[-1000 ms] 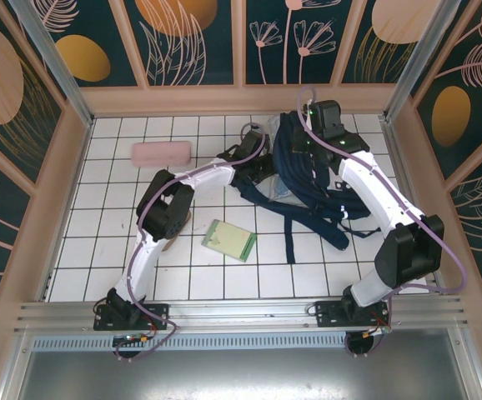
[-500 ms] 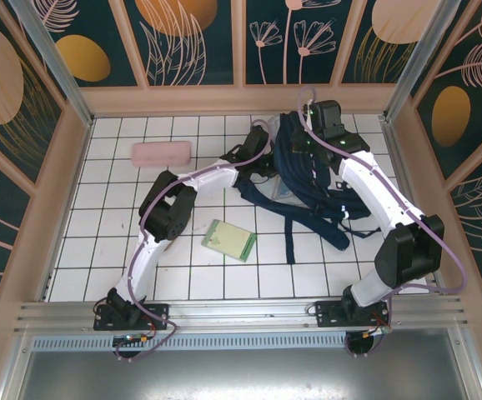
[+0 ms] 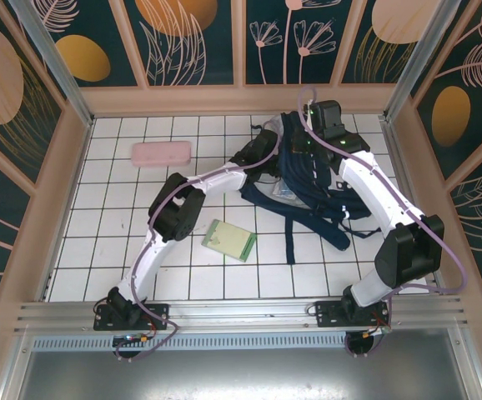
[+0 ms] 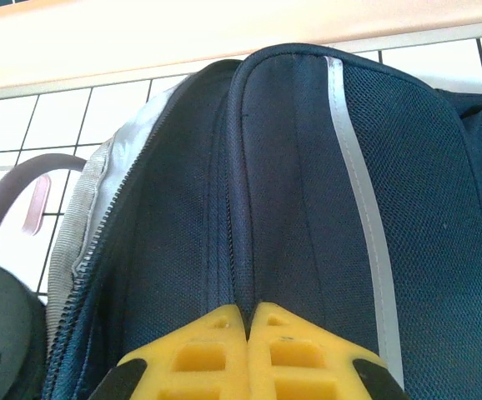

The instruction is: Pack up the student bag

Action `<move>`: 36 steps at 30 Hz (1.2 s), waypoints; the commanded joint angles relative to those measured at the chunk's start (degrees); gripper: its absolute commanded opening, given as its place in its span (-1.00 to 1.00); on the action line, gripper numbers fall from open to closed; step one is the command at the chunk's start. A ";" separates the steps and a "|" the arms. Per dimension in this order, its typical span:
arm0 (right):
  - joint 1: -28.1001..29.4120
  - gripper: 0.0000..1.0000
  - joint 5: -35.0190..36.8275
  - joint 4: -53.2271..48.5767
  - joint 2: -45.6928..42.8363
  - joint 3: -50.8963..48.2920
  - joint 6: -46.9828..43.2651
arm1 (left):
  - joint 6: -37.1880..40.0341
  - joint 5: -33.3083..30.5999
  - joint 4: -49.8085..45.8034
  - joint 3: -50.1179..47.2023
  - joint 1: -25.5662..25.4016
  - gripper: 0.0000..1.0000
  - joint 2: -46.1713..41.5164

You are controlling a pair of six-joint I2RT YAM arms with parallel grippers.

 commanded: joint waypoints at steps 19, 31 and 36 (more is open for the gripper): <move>-1.70 -1.00 0.06 3.05 -2.70 -1.42 0.83 | 8.86 -7.24 -9.46 -3.75 1.77 0.34 -10.68; -1.83 -1.00 -0.44 2.95 -3.41 -2.32 1.22 | 12.82 -10.67 -8.05 -17.03 6.21 0.25 -14.35; -1.75 -1.00 -0.38 2.93 -3.53 -2.25 1.07 | 13.49 -6.32 -8.62 -15.05 6.68 0.19 -9.90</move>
